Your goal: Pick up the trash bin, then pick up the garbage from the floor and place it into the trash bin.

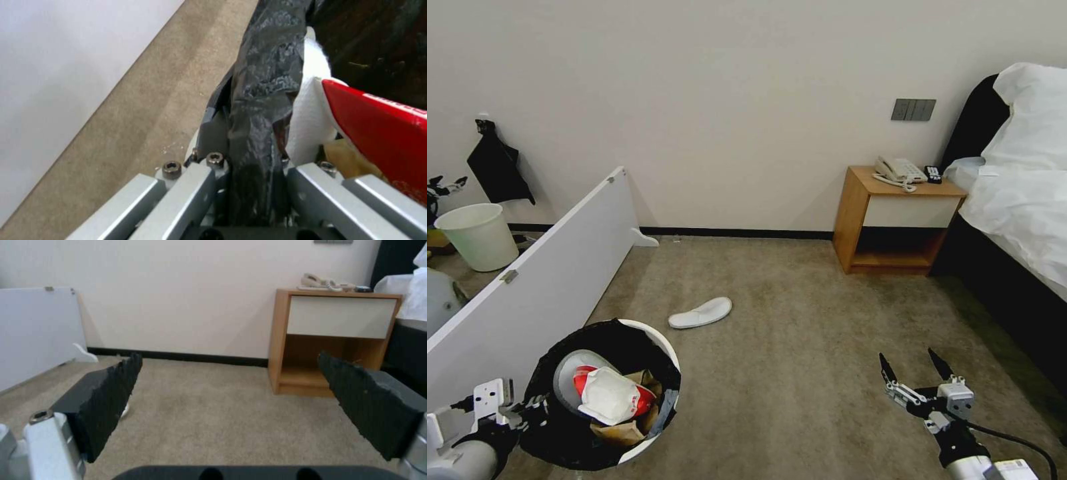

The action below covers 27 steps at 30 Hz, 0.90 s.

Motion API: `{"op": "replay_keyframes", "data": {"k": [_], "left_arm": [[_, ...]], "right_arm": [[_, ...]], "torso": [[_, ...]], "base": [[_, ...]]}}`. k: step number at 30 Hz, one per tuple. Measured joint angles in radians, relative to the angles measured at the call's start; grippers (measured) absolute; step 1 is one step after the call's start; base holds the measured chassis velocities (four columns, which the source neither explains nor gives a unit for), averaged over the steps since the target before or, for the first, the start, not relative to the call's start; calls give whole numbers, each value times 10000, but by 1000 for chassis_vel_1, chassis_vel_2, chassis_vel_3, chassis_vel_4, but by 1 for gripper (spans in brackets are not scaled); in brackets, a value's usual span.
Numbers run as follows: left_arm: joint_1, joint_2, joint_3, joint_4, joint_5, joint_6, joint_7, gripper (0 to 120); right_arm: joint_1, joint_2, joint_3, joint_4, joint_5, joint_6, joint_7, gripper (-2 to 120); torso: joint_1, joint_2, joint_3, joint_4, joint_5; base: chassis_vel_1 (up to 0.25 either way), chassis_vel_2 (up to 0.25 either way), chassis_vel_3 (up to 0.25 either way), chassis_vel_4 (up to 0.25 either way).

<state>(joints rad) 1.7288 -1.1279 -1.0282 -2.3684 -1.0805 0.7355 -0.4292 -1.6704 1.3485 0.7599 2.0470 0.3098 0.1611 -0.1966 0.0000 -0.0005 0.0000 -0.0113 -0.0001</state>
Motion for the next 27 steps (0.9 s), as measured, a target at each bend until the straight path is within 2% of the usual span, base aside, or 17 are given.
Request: {"op": "replay_keyframes", "data": {"k": [15,27], "left_arm": [[0,-16,-2,-16,18,0,4,3],[-20,-22,-12,-13,26,0,5,3]], "right_arm": [[57,18,-21,-87,-8,23,-144,100],[102,9,-85,-125,10,38,-175,100]], "torso": [[0,-1,0,0,0],[1,0,0,0,2]], "base": [[-54,47,50,-55],[-105,114,113,-108]]}}
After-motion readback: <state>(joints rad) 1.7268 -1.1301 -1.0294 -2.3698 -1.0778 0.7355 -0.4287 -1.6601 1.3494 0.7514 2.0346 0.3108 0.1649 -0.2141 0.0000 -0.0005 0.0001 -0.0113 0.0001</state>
